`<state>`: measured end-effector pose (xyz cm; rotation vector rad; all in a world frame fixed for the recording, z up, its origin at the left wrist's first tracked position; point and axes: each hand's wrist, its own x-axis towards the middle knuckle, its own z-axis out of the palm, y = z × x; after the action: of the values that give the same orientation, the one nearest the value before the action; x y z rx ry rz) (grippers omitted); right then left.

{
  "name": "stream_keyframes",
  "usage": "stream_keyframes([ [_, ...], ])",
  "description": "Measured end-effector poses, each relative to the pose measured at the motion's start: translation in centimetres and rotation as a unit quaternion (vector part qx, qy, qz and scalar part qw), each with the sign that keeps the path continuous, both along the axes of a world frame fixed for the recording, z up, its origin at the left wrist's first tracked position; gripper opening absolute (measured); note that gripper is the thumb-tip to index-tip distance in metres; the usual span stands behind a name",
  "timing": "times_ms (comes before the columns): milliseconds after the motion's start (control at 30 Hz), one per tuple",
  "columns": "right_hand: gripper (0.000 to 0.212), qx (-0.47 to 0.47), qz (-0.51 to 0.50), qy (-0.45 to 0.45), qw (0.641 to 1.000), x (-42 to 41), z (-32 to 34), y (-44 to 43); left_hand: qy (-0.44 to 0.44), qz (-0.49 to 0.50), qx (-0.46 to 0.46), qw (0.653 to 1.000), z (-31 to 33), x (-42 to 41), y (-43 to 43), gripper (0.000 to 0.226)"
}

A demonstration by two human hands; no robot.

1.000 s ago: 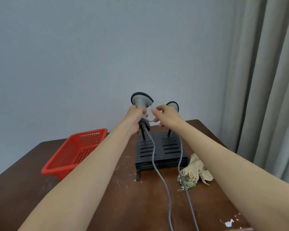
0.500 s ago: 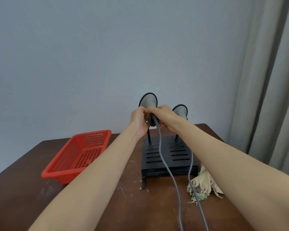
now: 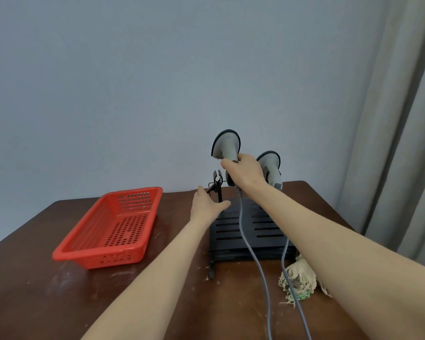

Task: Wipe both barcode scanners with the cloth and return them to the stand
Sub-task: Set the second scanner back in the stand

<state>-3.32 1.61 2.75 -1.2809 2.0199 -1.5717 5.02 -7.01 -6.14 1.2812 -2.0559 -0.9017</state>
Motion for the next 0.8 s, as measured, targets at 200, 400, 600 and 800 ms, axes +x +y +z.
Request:
stream_keyframes([
  [200, 0.026, 0.019, 0.005, 0.019, 1.000, -0.3, -0.6, -0.5, 0.018, 0.049, -0.042, 0.998, -1.1, -1.4, -0.7, 0.096],
  [400, 0.020, 0.025, 0.003, 0.025, 0.999, 0.0, -1.4, -1.6, -0.002, 0.085, -0.093, 0.992, -1.9, -2.3, -1.5, 0.062],
  [600, 0.016, 0.026, 0.005, 0.026, 0.999, 0.0, -1.9, -2.2, -0.061, 0.087, -0.160, 0.981, -2.4, -2.4, -1.6, 0.035],
  [800, 0.022, 0.032, 0.003, 0.038, 0.999, 0.1, -2.0, -2.4, -0.086, 0.071, -0.157, 0.981, -2.4, -2.5, -1.7, 0.036],
])
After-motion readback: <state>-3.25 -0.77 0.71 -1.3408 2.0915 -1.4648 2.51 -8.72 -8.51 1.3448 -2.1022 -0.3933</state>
